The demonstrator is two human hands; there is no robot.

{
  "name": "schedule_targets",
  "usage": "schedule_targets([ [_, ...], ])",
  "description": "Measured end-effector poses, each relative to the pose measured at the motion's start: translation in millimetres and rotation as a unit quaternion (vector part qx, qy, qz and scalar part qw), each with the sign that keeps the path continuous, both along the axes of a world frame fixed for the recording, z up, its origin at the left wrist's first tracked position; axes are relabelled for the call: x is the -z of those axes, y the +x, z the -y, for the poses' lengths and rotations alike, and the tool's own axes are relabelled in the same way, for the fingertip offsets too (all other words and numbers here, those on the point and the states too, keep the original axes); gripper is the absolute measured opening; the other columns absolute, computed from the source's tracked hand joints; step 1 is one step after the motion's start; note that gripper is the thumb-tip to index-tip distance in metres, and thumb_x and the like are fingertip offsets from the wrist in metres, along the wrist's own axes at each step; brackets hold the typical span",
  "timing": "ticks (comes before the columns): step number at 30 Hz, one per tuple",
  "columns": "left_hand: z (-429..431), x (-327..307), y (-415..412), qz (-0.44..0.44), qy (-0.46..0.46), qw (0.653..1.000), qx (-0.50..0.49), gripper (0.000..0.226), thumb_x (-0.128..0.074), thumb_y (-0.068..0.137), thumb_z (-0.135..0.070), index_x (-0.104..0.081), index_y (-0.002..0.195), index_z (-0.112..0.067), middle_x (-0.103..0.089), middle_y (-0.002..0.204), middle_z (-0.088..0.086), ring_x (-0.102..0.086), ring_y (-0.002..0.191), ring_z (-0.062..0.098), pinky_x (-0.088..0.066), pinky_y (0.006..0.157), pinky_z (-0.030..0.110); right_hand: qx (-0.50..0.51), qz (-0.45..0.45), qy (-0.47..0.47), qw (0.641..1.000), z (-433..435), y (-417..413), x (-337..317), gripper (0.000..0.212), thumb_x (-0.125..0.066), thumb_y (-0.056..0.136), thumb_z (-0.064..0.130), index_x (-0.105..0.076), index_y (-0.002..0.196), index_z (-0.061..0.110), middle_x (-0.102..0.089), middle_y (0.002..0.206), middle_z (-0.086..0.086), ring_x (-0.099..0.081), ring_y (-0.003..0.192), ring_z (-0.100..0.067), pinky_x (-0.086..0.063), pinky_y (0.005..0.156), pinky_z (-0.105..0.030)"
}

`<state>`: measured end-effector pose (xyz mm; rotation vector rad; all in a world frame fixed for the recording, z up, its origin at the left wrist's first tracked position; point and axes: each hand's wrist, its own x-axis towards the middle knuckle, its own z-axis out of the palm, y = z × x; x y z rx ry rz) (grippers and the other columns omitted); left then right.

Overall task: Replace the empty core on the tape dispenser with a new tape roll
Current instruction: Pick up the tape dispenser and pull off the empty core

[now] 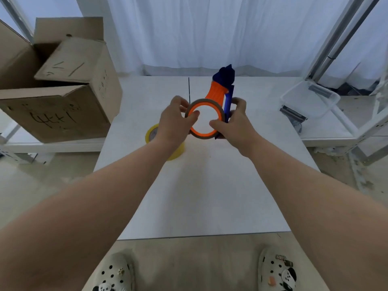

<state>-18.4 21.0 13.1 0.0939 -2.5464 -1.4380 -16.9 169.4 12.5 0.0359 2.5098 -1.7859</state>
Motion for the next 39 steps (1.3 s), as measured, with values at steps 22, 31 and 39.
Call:
schedule_targets([
  [22, -3, -1, 7, 0.022, -0.154, 0.964, 0.216, 0.063, -0.067, 0.083, -0.036, -0.039, 0.137, -0.019, -0.049, 0.133, 0.004, -0.051, 0.116, 0.017, -0.045, 0.087, 0.024, 0.062, 0.095, -0.072, 0.991, -36, -4, 5, 0.037, -0.064, 0.082, 0.017, -0.042, 0.111, 0.016, -0.058, 0.119, -0.019, -0.062, 0.106, -0.037, -0.057, 0.083, -0.042],
  [31, -3, 6, 11, 0.037, -0.33, 0.908, 0.255, 0.109, -0.08, 0.063, -0.05, -0.014, 0.145, -0.022, -0.027, 0.146, 0.005, -0.031, 0.132, 0.026, -0.034, 0.105, 0.04, 0.077, 0.089, -0.107, 0.987, -31, -5, 9, 0.051, -0.072, 0.078, 0.024, -0.037, 0.115, 0.019, -0.058, 0.119, -0.015, -0.063, 0.106, -0.035, -0.055, 0.09, -0.047],
  [39, 4, 1, 3, 0.025, -0.282, 0.942, 0.178, 0.101, -0.079, 0.06, -0.05, -0.025, 0.139, -0.02, -0.03, 0.138, 0.007, -0.041, 0.123, 0.028, -0.044, 0.097, 0.039, 0.04, 0.084, -0.139, 0.986, -16, -3, 4, 0.044, -0.063, 0.084, 0.045, -0.047, 0.118, 0.021, -0.062, 0.118, -0.011, -0.062, 0.106, -0.031, -0.057, 0.08, -0.038],
])
